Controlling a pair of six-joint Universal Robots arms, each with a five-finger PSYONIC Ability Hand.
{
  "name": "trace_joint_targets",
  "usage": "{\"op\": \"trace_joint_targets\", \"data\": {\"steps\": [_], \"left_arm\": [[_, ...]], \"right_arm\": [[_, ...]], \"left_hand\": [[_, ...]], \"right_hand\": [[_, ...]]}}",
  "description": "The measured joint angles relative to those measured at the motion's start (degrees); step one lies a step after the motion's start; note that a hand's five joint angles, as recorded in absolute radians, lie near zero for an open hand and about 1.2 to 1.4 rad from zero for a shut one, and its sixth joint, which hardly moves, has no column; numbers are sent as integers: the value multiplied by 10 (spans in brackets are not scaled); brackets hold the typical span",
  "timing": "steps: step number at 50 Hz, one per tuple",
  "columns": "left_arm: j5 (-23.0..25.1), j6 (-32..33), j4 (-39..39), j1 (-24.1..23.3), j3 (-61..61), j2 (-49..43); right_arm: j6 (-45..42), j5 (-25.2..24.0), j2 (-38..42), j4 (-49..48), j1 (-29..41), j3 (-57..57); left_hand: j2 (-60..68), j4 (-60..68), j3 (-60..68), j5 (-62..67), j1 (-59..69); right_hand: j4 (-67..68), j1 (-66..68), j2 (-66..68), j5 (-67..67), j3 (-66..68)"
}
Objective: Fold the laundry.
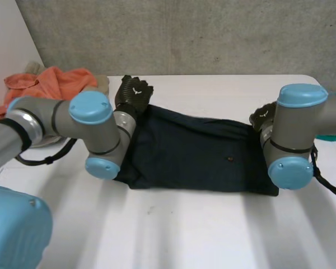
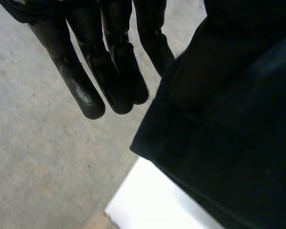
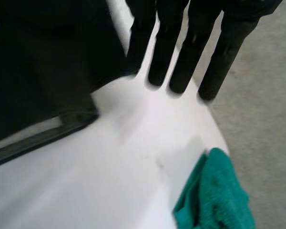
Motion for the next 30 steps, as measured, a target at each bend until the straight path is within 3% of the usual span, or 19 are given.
{"op": "trace_joint_targets", "data": {"steps": [2, 3, 4, 6, 7, 17, 24, 27, 30], "left_arm": [[3, 0, 20, -3, 12, -11], [5, -1, 32, -5, 17, -16], [8, -1, 50, -9, 22, -21], [9, -1, 63, -13, 23, -23], [11, -2, 81, -18, 21, -22], [10, -7, 112, -41, -60, 75], [9, -28, 94, -42, -218, 233], [12, -46, 83, -42, -261, 269], [33, -104, 56, -40, -332, 323]], "right_arm": [[-2, 8, 10, -18, 1, -11], [-3, 13, 14, -30, 1, -16], [-3, 19, 16, -46, 2, -21], [-3, 22, 16, -56, 1, -22], [0, 28, 8, -71, 1, -21], [52, 11, -137, -83, -5, 82], [118, -101, -269, 35, -33, 226], [148, -128, -282, 73, -47, 257], [200, -178, -289, 102, -69, 316]], "left_hand": [[0, 0, 0, 0, 0], [-219, -220, -215, -216, -248], [-319, -321, -314, -314, -339], [-319, -321, -314, -314, -339], [-483, -489, -480, -475, -454], [-494, -498, -489, -478, -454], [-494, -498, -489, -478, -454], [-494, -498, -489, -478, -454], [-494, -498, -489, -478, -454]], "right_hand": [[-149, -144, -150, -164, -147], [-206, -193, -202, -215, -203], [-242, -220, -237, -248, -241], [-253, -221, -243, -255, -252], [-256, -221, -244, -255, -254], [-256, -221, -244, -255, -254], [-253, -219, -241, -252, -251], [-242, -219, -230, -244, -240], [-222, -212, -209, -223, -218]]}}
